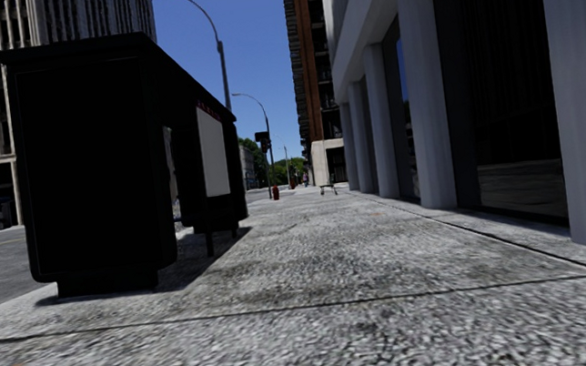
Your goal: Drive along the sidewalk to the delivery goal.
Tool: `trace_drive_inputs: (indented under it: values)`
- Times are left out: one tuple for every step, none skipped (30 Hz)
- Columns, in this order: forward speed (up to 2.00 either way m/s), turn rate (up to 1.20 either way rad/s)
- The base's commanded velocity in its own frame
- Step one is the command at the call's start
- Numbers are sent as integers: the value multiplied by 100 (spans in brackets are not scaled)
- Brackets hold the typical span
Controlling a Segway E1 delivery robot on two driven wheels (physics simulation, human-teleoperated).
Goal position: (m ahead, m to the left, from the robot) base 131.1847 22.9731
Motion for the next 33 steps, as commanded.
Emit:
trace_drive_inputs:
  values:
    - [200,0]
    - [200,0]
    - [200,0]
    - [200,0]
    - [200,0]
    - [200,0]
    - [200,0]
    - [200,0]
    - [200,0]
    - [200,0]
    - [200,0]
    - [200,0]
    - [200,0]
    - [200,0]
    - [200,0]
    - [200,0]
    - [200,0]
    - [200,0]
    - [200,0]
    - [200,0]
    - [200,0]
    - [200,0]
    - [200,0]
    - [200,0]
    - [200,0]
    - [200,0]
    - [200,0]
    - [200,0]
    - [200,0]
    - [200,0]
    - [200,0]
    - [200,0]
    - [200,0]
